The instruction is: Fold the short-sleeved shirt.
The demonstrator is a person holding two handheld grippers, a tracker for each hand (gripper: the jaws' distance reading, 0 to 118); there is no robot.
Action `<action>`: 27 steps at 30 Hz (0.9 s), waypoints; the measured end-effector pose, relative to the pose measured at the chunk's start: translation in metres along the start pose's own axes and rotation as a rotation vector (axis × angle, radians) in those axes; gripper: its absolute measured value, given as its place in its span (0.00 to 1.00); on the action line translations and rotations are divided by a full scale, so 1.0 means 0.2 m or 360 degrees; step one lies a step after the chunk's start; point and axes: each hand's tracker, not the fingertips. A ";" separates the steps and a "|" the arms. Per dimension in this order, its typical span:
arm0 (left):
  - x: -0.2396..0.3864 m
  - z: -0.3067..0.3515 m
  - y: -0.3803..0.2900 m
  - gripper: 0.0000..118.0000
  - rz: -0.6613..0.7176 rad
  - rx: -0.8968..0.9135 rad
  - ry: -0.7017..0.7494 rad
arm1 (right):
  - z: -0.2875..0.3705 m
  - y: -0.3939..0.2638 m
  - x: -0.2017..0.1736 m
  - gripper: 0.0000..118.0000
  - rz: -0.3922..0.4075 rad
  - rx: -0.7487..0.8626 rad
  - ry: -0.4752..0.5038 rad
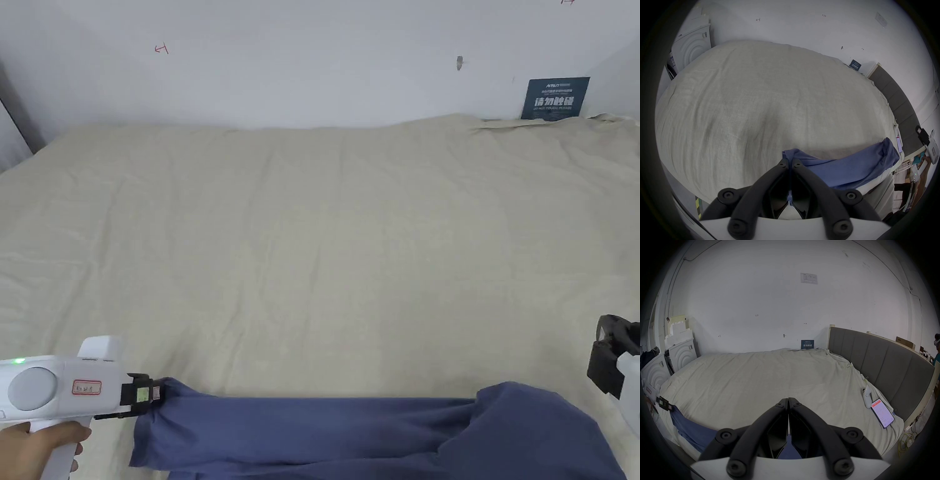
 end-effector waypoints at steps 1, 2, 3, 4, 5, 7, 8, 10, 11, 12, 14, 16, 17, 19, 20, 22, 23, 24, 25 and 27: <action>0.00 0.00 0.00 0.00 -0.0001 0.0000 0.0001 | 0.00 0.00 0.00 0.00 -0.0001 0.0001 0.0003; 0.01 -0.01 0.00 0.00 0.0004 -0.0001 0.0001 | 0.01 0.00 0.00 0.00 0.0001 0.0003 0.0000; 0.02 -0.02 0.00 0.00 0.0005 -0.0002 -0.0004 | 0.01 0.00 0.00 0.00 0.0004 0.0005 -0.0002; 0.04 -0.01 0.00 0.00 0.0004 -0.0003 -0.0009 | 0.01 0.00 0.01 0.00 0.0006 0.0005 -0.0003; 0.06 -0.02 0.00 0.00 0.0004 -0.0011 -0.0013 | 0.01 0.00 0.01 0.00 0.0002 0.0005 -0.0005; 0.09 -0.06 -0.01 0.00 -0.0028 -0.0050 -0.0018 | 0.01 0.00 0.02 0.00 -0.0008 0.0007 -0.0007; 0.11 -0.06 -0.01 0.00 -0.0026 -0.0068 -0.0009 | 0.01 0.00 0.02 0.00 -0.0010 0.0007 -0.0008; 0.11 -0.09 -0.03 0.00 -0.0011 -0.0078 0.0000 | 0.02 -0.01 0.03 0.00 -0.0009 0.0008 -0.0009; 0.11 -0.10 -0.04 0.00 0.0009 -0.0081 -0.0017 | 0.02 -0.01 0.04 0.00 -0.0007 0.0010 -0.0010; 0.13 -0.12 -0.04 0.00 0.0037 -0.0082 -0.0036 | 0.03 -0.01 0.04 0.00 -0.0006 0.0011 -0.0013; 0.17 -0.13 -0.05 0.00 0.0047 -0.0088 -0.0086 | 0.03 -0.01 0.05 0.00 -0.0008 0.0010 -0.0018; 0.26 -0.13 -0.05 0.00 0.0055 -0.0100 -0.0124 | 0.03 -0.02 0.06 0.00 -0.0022 0.0007 -0.0023; 0.32 -0.13 -0.05 0.00 0.0038 -0.0111 -0.0154 | 0.03 -0.02 0.07 0.00 -0.0030 0.0005 -0.0027; 0.45 -0.16 -0.05 0.00 -0.0008 -0.0136 -0.0227 | 0.03 -0.03 0.07 0.00 -0.0036 0.0002 -0.0022; 0.55 -0.17 -0.04 0.00 -0.0050 -0.0148 -0.0261 | 0.03 -0.03 0.08 0.00 -0.0035 0.0003 -0.0020; 0.69 -0.21 -0.04 0.00 -0.0121 -0.0180 -0.0289 | 0.04 -0.03 0.08 0.00 -0.0027 0.0003 -0.0019; 0.76 -0.23 -0.04 0.00 -0.0147 -0.0185 -0.0297 | 0.05 -0.04 0.09 0.00 -0.0026 0.0004 -0.0022; 0.82 -0.26 -0.03 0.00 -0.0188 -0.0204 -0.0349 | 0.06 -0.04 0.10 0.00 -0.0027 0.0005 -0.0025; 0.88 -0.28 -0.02 0.00 -0.0194 -0.0216 -0.0391 | 0.06 -0.04 0.11 0.00 -0.0030 0.0005 -0.0028; 1.02 -0.32 -0.02 0.00 -0.0211 -0.0223 -0.0468 | 0.07 -0.05 0.14 0.00 -0.0044 0.0007 -0.0042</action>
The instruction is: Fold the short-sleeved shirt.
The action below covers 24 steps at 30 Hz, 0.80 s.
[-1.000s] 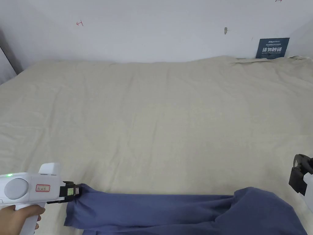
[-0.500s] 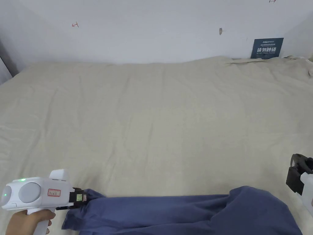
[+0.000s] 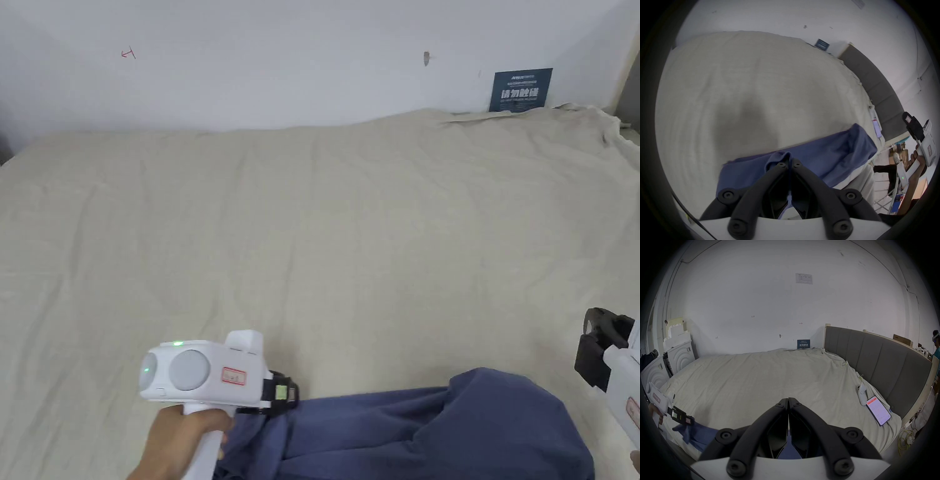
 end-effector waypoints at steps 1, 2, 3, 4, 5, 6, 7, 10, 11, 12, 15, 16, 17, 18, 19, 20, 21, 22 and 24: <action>0.07 -0.02 0.00 0.00 -0.0033 0.0000 -0.0018 | 0.00 0.00 0.01 0.00 -0.0004 -0.0001 -0.0009; 0.14 -0.06 0.00 0.00 -0.0050 -0.0009 -0.0057 | 0.01 -0.01 0.03 0.00 -0.0008 -0.0002 -0.0016; 0.20 -0.09 0.01 0.00 -0.0050 -0.0019 -0.0109 | 0.01 -0.01 0.04 0.00 -0.0013 -0.0004 -0.0023; 0.25 -0.12 0.02 0.00 -0.0059 -0.0025 -0.0142 | 0.01 -0.01 0.05 0.00 -0.0016 -0.0006 -0.0030; 0.30 -0.16 0.02 0.00 -0.0072 -0.0028 -0.0158 | 0.02 -0.02 0.07 0.00 -0.0020 -0.0006 -0.0039; 0.36 -0.20 0.02 0.00 -0.0097 -0.0032 -0.0172 | 0.02 -0.02 0.08 0.00 -0.0022 -0.0006 -0.0049; 0.40 -0.23 0.03 0.00 -0.0114 -0.0043 -0.0186 | 0.03 -0.02 0.10 0.00 -0.0024 -0.0006 -0.0057; 0.52 -0.34 0.04 0.00 -0.0141 -0.0084 -0.0276 | 0.04 -0.02 0.13 0.00 -0.0033 -0.0003 -0.0084; 0.56 -0.37 0.04 0.00 -0.0131 -0.0088 -0.0312 | 0.04 -0.02 0.15 0.00 -0.0039 -0.0001 -0.0094; 0.60 -0.39 0.04 0.00 -0.0143 -0.0100 -0.0317 | 0.04 -0.02 0.16 0.00 -0.0042 0.0000 -0.0102; 0.67 -0.49 0.03 0.00 -0.0210 -0.0143 -0.0295 | 0.05 -0.03 0.19 0.00 -0.0053 0.0000 -0.0121; 0.67 -0.52 0.02 0.00 -0.0212 -0.0166 -0.0277 | 0.05 -0.03 0.19 0.00 -0.0055 -0.0001 -0.0126; 0.69 -0.54 0.00 0.00 -0.0206 -0.0181 -0.0258 | 0.06 -0.03 0.20 0.00 -0.0056 -0.0001 -0.0132; 0.68 -0.56 -0.01 0.00 -0.0196 -0.0187 -0.0237 | 0.06 -0.04 0.20 0.00 -0.0058 -0.0002 -0.0134; 0.67 -0.57 -0.02 0.00 -0.0182 -0.0193 -0.0227 | 0.06 -0.04 0.20 0.00 -0.0060 -0.0003 -0.0136; 0.66 -0.59 -0.03 0.00 -0.0161 -0.0196 -0.0220 | 0.06 -0.04 0.21 0.00 -0.0062 -0.0004 -0.0137; 0.65 -0.60 -0.04 0.00 -0.0148 -0.0197 -0.0211 | 0.06 -0.04 0.21 0.00 -0.0062 -0.0007 -0.0139; 0.65 -0.60 -0.04 0.00 -0.0139 -0.0193 -0.0210 | 0.06 -0.04 0.21 0.00 -0.0060 -0.0010 -0.0139; 0.65 -0.59 -0.04 0.11 -0.0128 -0.0190 -0.0212 | 0.06 -0.04 0.20 0.00 -0.0059 -0.0015 -0.0140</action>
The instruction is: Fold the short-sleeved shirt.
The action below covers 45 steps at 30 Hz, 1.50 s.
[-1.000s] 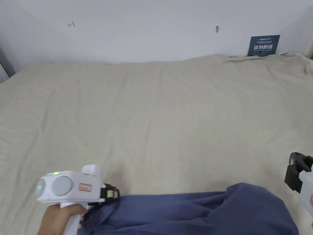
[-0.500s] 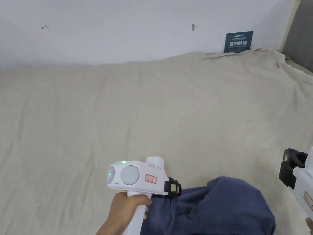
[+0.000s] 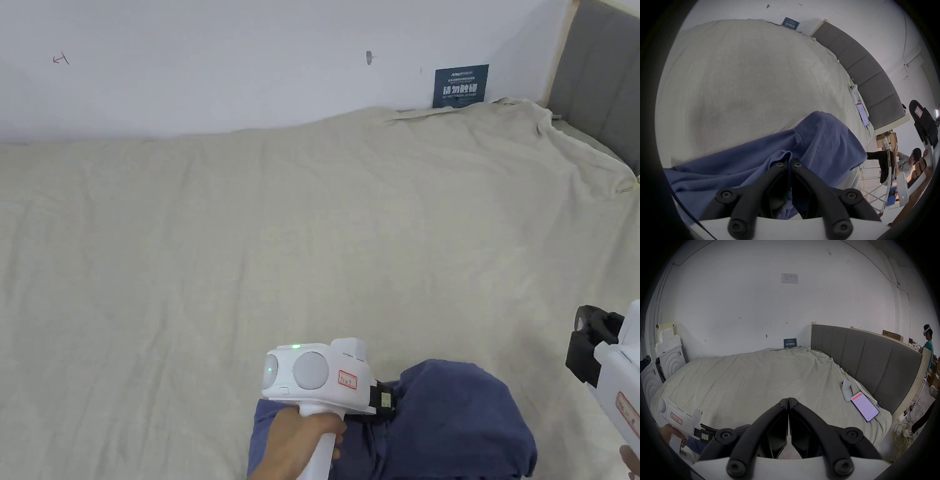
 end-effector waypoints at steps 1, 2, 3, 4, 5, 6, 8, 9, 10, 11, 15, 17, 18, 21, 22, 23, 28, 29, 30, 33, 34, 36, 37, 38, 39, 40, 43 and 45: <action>-0.01 0.00 0.00 0.20 -0.0008 0.0005 0.0005 | 0.00 0.00 0.00 0.00 0.0000 -0.0001 0.0001; 0.00 0.02 0.00 0.37 -0.0033 0.0015 0.0003 | 0.00 0.00 0.00 0.00 0.0000 0.0000 0.0003; 0.01 0.04 0.00 0.63 -0.0062 0.0031 0.0014 | 0.00 0.00 0.00 0.00 0.0000 0.0000 0.0003; 0.02 0.07 0.00 0.79 -0.0092 0.0067 0.0021 | 0.00 0.00 0.00 0.00 0.0001 0.0001 0.0005; 0.06 0.13 -0.03 0.90 -0.0118 0.0119 0.0025 | 0.00 0.00 -0.01 0.00 0.0002 0.0002 0.0008; 0.07 0.18 -0.03 0.98 -0.0141 0.0164 0.0026 | 0.00 0.01 -0.01 0.00 0.0004 0.0005 0.0013; 0.08 0.28 -0.03 0.98 -0.0172 0.0292 0.0030 | 0.00 0.02 -0.03 0.00 0.0008 0.0009 0.0021; 0.08 0.33 -0.03 0.98 -0.0186 0.0344 0.0039 | 0.00 0.02 -0.03 0.00 0.0009 0.0014 0.0025; 0.08 0.39 -0.03 0.98 -0.0209 0.0404 0.0058 | 0.01 0.03 -0.04 0.00 0.0012 0.0019 0.0030; 0.07 0.45 -0.03 0.98 -0.0227 0.0470 0.0091 | 0.01 0.03 -0.04 0.00 0.0016 0.0022 0.0035; 0.01 0.67 -0.09 0.98 -0.0255 0.0691 0.0206 | 0.01 0.05 -0.06 0.00 0.0025 0.0038 0.0054; -0.03 0.74 -0.11 0.97 -0.0276 0.0744 0.0282 | 0.01 0.05 -0.07 0.00 0.0027 0.0042 0.0062; -0.06 0.77 -0.13 0.96 -0.0282 0.0763 0.0344 | 0.01 0.05 -0.07 0.00 0.0027 0.0043 0.0066; -0.13 0.83 -0.19 0.72 -0.0298 0.0862 0.0476 | 0.01 0.05 -0.09 0.00 0.0027 0.0045 0.0076; -0.15 0.85 -0.21 0.72 -0.0291 0.0887 0.0486 | 0.01 0.05 -0.10 0.00 0.0027 0.0043 0.0079; -0.17 0.86 -0.24 0.69 -0.0278 0.0900 0.0469 | 0.01 0.05 -0.10 0.00 0.0027 0.0043 0.0081; -0.24 0.84 -0.33 0.06 -0.0228 0.0964 0.0485 | 0.01 0.04 -0.12 0.00 0.0034 0.0033 0.0094; -0.25 0.81 -0.34 0.00 -0.0229 0.0966 0.0477 | 0.02 0.04 -0.12 0.00 0.0035 0.0030 0.0093; -0.25 0.78 -0.35 0.00 -0.0212 0.0934 0.0478 | 0.02 0.04 -0.12 0.00 0.0037 0.0028 0.0095; -0.27 0.70 -0.38 0.00 -0.0181 0.0868 0.0483 | 0.01 0.03 -0.11 0.00 0.0033 0.0022 0.0093; -0.27 0.67 -0.39 0.00 -0.0168 0.0845 0.0472 | 0.01 0.02 -0.10 0.00 0.0030 0.0020 0.0093; -0.26 0.60 -0.41 0.00 -0.0162 0.0801 0.0467 | 0.02 0.02 -0.10 0.00 0.0026 0.0018 0.0089; -0.26 0.56 -0.42 0.00 -0.0166 0.0772 0.0471 | 0.02 0.02 -0.10 0.00 0.0025 0.0017 0.0085; -0.26 0.52 -0.43 0.00 -0.0174 0.0750 0.0453 | 0.03 0.02 -0.09 0.00 0.0025 0.0017 0.0082; -0.24 0.48 -0.44 0.00 -0.0173 0.0723 0.0446 | 0.03 0.02 -0.08 0.00 0.0022 0.0014 0.0079; -0.24 0.44 -0.45 0.00 -0.0159 0.0693 0.0436 | 0.03 0.02 -0.07 0.00 0.0018 0.0011 0.0076; -0.19 0.32 -0.46 0.00 -0.0155 0.0617 0.0429 | 0.03 0.01 -0.05 0.00 0.0006 0.0006 0.0061; -0.19 0.23 -0.47 0.00 -0.0154 0.0558 0.0432 | 0.04 0.00 -0.02 0.00 -0.0003 0.0001 0.0050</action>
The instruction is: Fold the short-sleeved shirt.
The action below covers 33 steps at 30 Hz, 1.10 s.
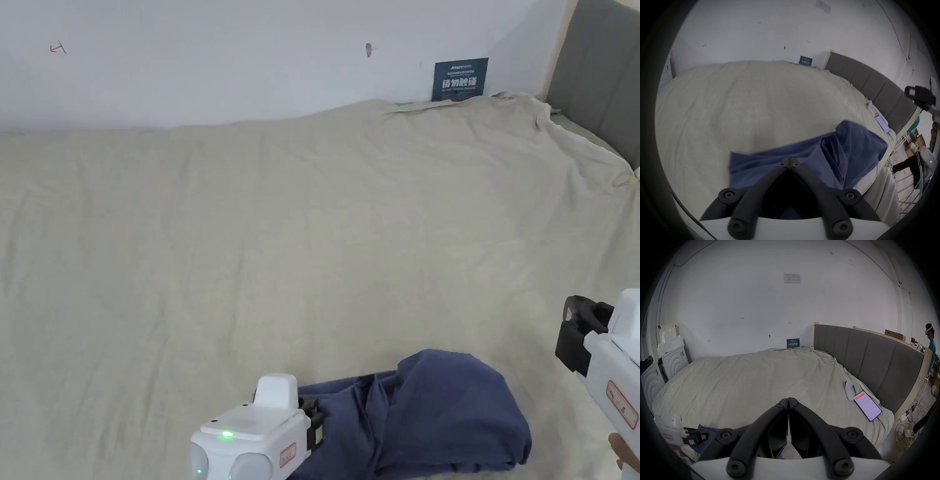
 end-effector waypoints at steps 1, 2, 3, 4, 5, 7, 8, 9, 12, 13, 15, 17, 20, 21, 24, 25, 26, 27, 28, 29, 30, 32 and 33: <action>0.01 -0.03 -0.01 0.00 -0.0005 -0.0019 -0.0009 | 0.00 0.00 0.01 0.00 -0.0002 -0.0001 -0.0006; 0.03 -0.05 -0.03 0.00 -0.0009 -0.0036 -0.0014 | 0.00 -0.01 0.02 0.00 -0.0002 -0.0005 -0.0014; 0.05 -0.07 -0.04 0.00 -0.0024 -0.0037 -0.0010 | 0.00 -0.01 0.03 0.00 -0.0002 -0.0009 -0.0021; 0.07 -0.08 -0.05 0.00 -0.0045 -0.0046 -0.0006 | 0.00 -0.01 0.04 0.00 -0.0005 -0.0014 -0.0029; 0.09 -0.10 -0.06 0.00 -0.0066 -0.0044 0.0010 | 0.01 -0.02 0.05 0.00 -0.0009 -0.0018 -0.0033; 0.12 -0.12 -0.06 0.00 -0.0086 -0.0025 0.0027 | 0.01 -0.03 0.07 0.00 -0.0017 -0.0026 -0.0045; 0.14 -0.13 -0.07 0.00 -0.0102 -0.0016 0.0043 | 0.01 -0.03 0.08 0.00 -0.0020 -0.0029 -0.0050; 0.16 -0.14 -0.07 0.00 -0.0149 0.0000 0.0079 | 0.01 -0.03 0.08 0.00 -0.0023 -0.0032 -0.0052; 0.26 -0.17 -0.09 0.00 -0.0402 -0.0001 0.0226 | 0.00 -0.04 0.10 0.00 -0.0027 -0.0040 -0.0058; 0.30 -0.19 -0.11 0.00 -0.0482 -0.0018 0.0288 | -0.01 -0.04 0.10 0.00 -0.0027 -0.0041 -0.0058; 0.38 -0.21 -0.13 0.00 -0.0642 -0.0018 0.0396 | -0.02 -0.05 0.11 0.00 -0.0030 -0.0044 -0.0059; 0.45 -0.24 -0.15 0.00 -0.0735 -0.0070 0.0499 | -0.02 -0.05 0.11 0.00 -0.0036 -0.0046 -0.0058; 0.50 -0.26 -0.15 0.00 -0.0813 -0.0094 0.0565 | -0.03 -0.06 0.10 0.00 -0.0038 -0.0054 -0.0053; 0.49 -0.26 -0.15 0.00 -0.0778 -0.0087 0.0548 | -0.03 -0.06 0.10 0.00 -0.0037 -0.0056 -0.0048; 0.42 -0.23 -0.12 0.00 -0.0630 -0.0067 0.0457 | -0.03 -0.06 0.09 0.00 -0.0028 -0.0057 -0.0040; 0.40 -0.22 -0.11 0.00 -0.0597 -0.0070 0.0435 | -0.03 -0.06 0.09 0.00 -0.0027 -0.0058 -0.0040; 0.39 -0.20 -0.09 0.00 -0.0548 -0.0059 0.0411 | -0.03 -0.06 0.09 0.00 -0.0028 -0.0057 -0.0041; 0.37 -0.18 -0.08 0.00 -0.0495 -0.0045 0.0391 | -0.03 -0.06 0.09 0.00 -0.0028 -0.0057 -0.0038; 0.36 -0.16 -0.06 0.00 -0.0454 -0.0033 0.0359 | -0.03 -0.06 0.09 0.00 -0.0029 -0.0055 -0.0040; 0.34 -0.13 -0.04 0.00 -0.0410 -0.0015 0.0316 | -0.03 -0.05 0.09 0.00 -0.0027 -0.0049 -0.0041; 0.32 -0.10 -0.02 0.00 -0.0370 0.0011 0.0296 | -0.02 -0.04 0.08 0.00 -0.0025 -0.0046 -0.0041; 0.27 -0.01 0.03 0.00 -0.0298 0.0049 0.0227 | -0.02 -0.03 0.08 0.00 -0.0021 -0.0039 -0.0039; 0.24 0.03 0.06 0.00 -0.0255 0.0063 0.0202 | -0.02 -0.03 0.07 0.00 -0.0016 -0.0037 -0.0036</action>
